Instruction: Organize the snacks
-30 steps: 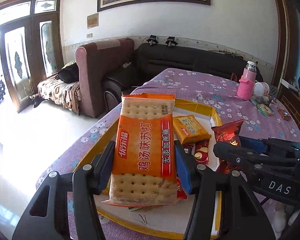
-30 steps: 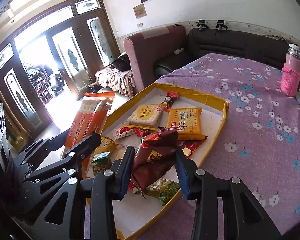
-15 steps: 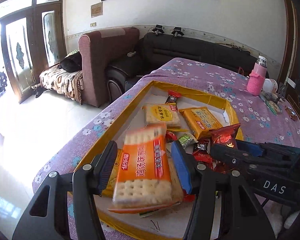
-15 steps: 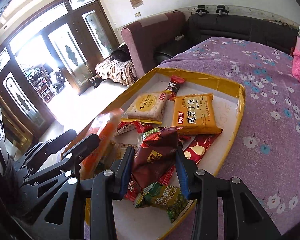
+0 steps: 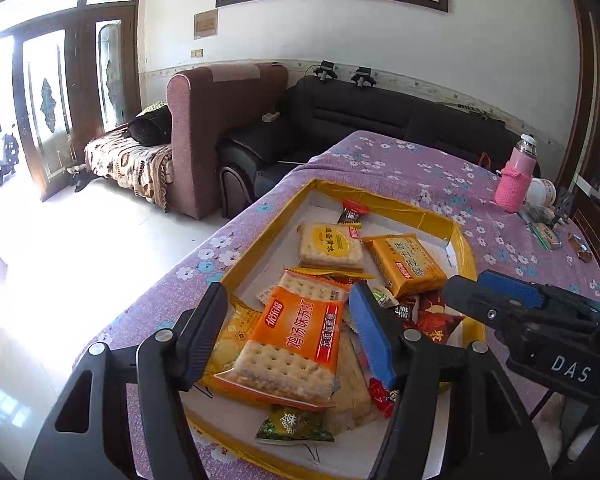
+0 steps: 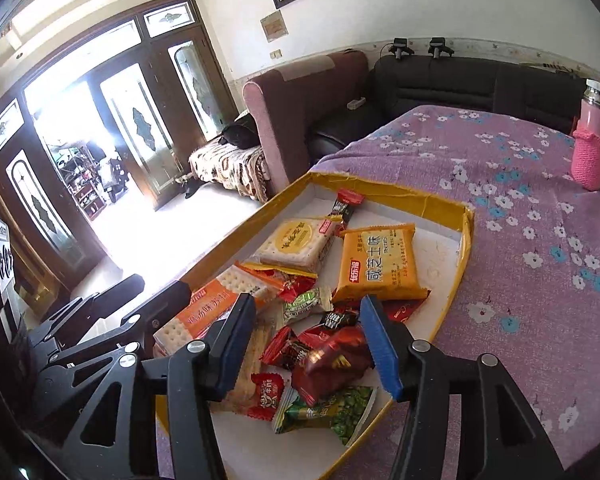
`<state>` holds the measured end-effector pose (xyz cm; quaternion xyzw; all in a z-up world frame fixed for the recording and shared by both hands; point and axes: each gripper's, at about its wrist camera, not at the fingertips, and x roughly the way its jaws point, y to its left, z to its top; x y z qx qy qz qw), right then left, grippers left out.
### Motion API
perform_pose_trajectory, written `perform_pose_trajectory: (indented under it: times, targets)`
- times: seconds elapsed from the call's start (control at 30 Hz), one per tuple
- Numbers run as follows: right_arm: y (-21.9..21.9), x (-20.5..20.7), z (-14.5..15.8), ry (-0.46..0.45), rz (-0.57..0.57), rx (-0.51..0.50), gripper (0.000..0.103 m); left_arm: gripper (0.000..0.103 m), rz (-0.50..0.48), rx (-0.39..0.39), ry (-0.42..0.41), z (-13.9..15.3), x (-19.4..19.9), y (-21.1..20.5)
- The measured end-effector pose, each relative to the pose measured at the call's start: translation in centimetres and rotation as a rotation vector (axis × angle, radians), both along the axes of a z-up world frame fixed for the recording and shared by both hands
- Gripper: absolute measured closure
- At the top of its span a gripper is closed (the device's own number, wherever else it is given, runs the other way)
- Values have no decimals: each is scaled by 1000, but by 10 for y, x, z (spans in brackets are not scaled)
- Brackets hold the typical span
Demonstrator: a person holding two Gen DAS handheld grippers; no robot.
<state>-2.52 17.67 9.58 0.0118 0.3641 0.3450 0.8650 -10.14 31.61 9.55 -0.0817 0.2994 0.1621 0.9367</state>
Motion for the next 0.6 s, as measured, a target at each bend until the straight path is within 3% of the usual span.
perform_pose_trajectory:
  times: [0.3,0.43,0.6]
  targets:
    - [-34,-8,4,8,-69,14,46,24,30,17,-85,26,-23,-9]
    - [-54,-21,3,7,-99,22,43,17,40,65,-120,36,-31,-24]
    - [-79,-38,4,-9,-131,26,41,16,50,143,-116,45,-36,-52]
